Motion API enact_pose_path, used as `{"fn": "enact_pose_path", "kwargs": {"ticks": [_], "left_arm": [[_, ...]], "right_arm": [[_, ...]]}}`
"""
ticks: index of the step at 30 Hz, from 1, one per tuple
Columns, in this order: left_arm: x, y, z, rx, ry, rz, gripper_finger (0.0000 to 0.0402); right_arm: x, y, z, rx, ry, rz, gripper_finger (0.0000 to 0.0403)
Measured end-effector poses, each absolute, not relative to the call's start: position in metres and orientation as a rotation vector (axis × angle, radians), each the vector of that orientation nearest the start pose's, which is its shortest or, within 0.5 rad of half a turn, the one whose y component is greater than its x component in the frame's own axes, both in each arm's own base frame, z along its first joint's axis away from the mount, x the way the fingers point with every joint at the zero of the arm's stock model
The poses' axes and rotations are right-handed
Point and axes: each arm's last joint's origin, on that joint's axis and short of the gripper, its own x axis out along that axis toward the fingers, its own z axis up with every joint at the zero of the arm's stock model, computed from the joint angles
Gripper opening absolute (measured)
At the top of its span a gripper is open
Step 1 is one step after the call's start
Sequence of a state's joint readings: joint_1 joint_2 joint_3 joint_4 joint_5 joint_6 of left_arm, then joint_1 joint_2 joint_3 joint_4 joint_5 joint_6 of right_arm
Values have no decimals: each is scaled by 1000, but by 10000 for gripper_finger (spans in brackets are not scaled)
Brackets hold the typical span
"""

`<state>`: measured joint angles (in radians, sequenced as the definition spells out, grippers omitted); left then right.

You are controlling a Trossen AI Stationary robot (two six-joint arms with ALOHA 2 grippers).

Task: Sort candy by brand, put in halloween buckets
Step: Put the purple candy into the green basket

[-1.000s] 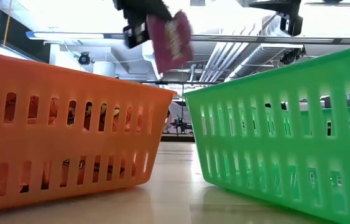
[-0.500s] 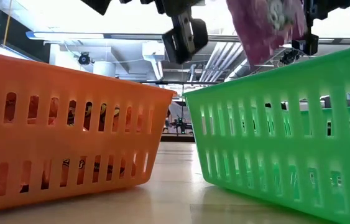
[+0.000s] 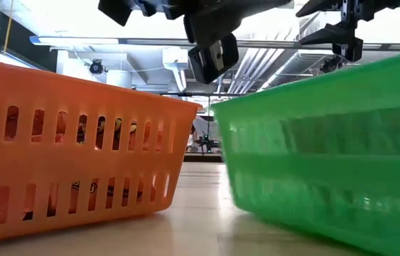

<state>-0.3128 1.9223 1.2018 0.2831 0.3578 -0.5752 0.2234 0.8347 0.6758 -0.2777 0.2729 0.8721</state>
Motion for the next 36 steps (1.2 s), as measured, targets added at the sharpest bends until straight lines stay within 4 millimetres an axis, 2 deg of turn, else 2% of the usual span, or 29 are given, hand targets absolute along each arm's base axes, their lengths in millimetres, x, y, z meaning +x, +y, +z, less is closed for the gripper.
{"fn": "enact_pose_path", "kwargs": {"ticks": [3, 7, 9, 12, 15, 17, 19, 22, 25, 28, 34, 36], "left_arm": [[394, -125, 202, -544, 660, -527, 155], [380, -74, 226, -527, 762, -412, 179], [361, -42, 241, -481, 828, -278, 181], [322, 8, 268, -321, 906, 44, 182], [287, 55, 281, -262, 992, 308, 182], [268, 85, 278, -335, 1053, 406, 182], [252, 114, 266, -436, 1101, 469, 182], [235, 144, 245, -547, 1129, 499, 182], [228, 156, 233, -638, 1082, 439, 182], [230, 160, 231, -663, 985, 363, 182], [238, 151, 252, -694, 748, 191, 182], [239, 145, 261, -665, 697, 169, 182]], "right_arm": [[178, 33, 280, 752, 365, -225, 204], [178, 32, 280, 752, 354, -232, 204], [178, 32, 280, 749, 349, -241, 204], [178, 31, 280, 741, 333, -273, 204], [179, 29, 280, 740, 308, -325, 204], [179, 28, 280, 746, 286, -366, 204], [179, 27, 280, 767, 264, -404, 204], [181, 25, 280, 844, 226, -444, 204], [182, 16, 274, 1000, 183, -586, 204], [182, -5, 260, 1109, 201, -789, 204], [172, -64, 247, 1042, 506, -1182, 204], [164, -85, 238, 1080, 595, -1327, 204]]}}
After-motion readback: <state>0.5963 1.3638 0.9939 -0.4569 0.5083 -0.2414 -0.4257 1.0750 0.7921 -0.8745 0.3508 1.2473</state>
